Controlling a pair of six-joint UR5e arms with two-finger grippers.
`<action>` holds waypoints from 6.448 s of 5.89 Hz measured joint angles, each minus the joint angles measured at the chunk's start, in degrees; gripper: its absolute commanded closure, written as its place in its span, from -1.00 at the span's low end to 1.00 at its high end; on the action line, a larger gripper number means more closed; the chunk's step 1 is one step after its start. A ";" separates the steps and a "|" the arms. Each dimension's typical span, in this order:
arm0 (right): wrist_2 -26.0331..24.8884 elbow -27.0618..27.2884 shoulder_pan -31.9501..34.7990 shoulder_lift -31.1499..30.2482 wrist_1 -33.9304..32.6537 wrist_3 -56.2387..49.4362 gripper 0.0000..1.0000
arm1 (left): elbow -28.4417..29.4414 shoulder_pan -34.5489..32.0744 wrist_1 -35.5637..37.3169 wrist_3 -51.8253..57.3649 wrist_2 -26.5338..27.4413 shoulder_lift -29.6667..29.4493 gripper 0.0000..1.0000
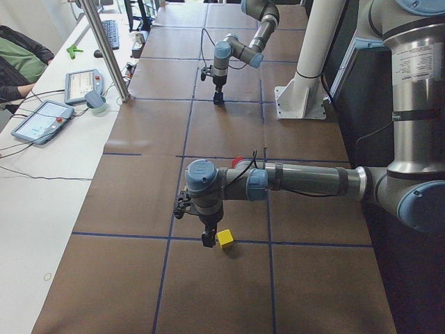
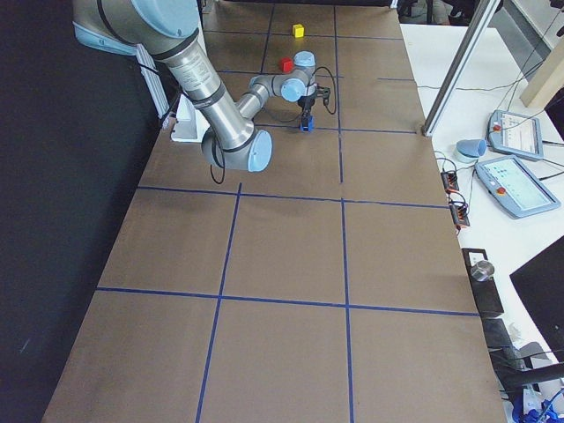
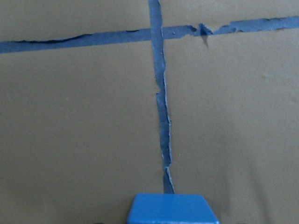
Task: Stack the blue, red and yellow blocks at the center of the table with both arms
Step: 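Release the blue cube at center and withdraw the right arm, then move the left gripper down and grasp the red cube, then carry the red cube above the blue cube with the left gripper, then lower the red cube onto the blue cube and open the left gripper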
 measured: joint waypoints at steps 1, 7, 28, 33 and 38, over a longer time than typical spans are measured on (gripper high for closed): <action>0.57 0.83 0.76 0.14 -0.09 -0.34 -0.99 | -0.05 0.02 -0.14 0.00 0.04 -0.02 -1.00; 21.74 16.41 29.90 -19.42 -8.35 -42.14 -0.99 | -3.45 3.45 -2.39 -0.42 0.14 -5.09 -1.00; 29.22 24.85 64.25 -61.45 -7.54 -88.23 -1.00 | -9.71 51.11 -40.38 -21.60 13.90 -0.62 0.91; 29.43 24.77 64.15 -61.45 -7.53 -88.23 -1.00 | -11.27 52.24 -1.48 -54.03 17.26 -34.07 0.85; 29.66 24.77 64.14 -61.45 -7.53 -88.21 -1.00 | 13.30 57.64 0.01 -71.63 26.45 -60.69 0.78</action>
